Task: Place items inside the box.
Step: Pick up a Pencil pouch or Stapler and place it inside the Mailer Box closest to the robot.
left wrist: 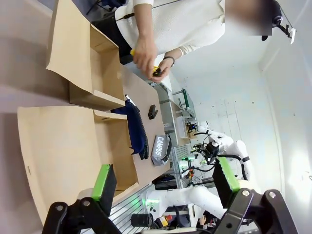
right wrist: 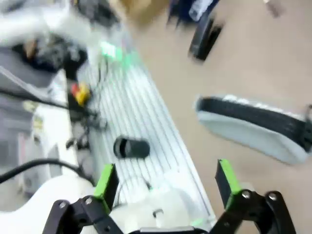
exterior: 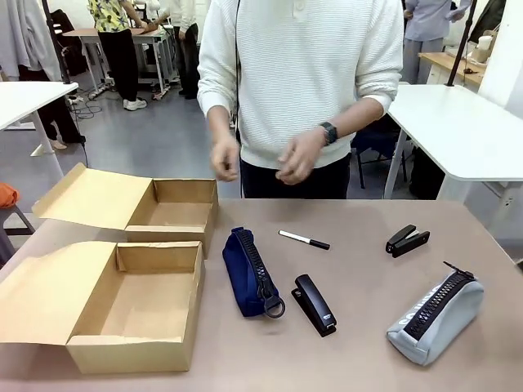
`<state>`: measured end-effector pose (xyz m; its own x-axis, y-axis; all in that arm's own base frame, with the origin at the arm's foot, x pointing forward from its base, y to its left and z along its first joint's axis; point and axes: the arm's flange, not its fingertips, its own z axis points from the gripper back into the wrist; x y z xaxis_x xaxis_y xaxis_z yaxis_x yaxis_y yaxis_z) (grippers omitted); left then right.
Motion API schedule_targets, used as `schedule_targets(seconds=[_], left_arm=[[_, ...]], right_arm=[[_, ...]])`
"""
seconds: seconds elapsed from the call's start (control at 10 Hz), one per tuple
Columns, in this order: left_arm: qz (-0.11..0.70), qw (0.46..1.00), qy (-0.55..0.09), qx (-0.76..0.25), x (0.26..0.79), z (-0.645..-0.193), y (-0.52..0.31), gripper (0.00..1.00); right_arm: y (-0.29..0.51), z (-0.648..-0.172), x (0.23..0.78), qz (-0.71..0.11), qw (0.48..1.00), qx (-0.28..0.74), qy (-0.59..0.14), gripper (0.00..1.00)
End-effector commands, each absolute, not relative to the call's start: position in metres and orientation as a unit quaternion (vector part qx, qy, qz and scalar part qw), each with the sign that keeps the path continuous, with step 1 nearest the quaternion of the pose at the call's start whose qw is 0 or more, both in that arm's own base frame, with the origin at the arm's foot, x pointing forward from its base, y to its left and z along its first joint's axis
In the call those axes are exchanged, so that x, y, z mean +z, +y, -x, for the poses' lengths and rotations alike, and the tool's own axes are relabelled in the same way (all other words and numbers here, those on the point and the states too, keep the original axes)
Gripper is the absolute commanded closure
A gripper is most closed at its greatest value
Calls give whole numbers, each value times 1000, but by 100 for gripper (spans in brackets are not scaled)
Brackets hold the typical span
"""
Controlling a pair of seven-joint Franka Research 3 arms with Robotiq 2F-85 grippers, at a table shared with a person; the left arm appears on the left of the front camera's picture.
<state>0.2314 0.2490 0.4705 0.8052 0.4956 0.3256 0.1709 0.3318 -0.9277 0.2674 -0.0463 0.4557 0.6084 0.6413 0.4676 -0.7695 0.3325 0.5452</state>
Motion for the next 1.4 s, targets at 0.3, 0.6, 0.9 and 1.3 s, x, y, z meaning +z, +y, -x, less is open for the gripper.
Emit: schedule_targets(seconds=[0.3,0.6,0.9,1.3], left_arm=[[571,756,-304,98,472,-231,249,0],[571,756,-304,98,472,-231,249,0],[571,756,-304,98,472,-231,249,0],[571,756,-304,98,472,-231,249,0]], right_arm=[[-7,-273,455,-272,733,617,-90,0],[59,-301,424,-142,606,775,-108,0],[78,-312,391,-92,570,813,-76,0],[85,-322,339,-87,580,810,2,0]])
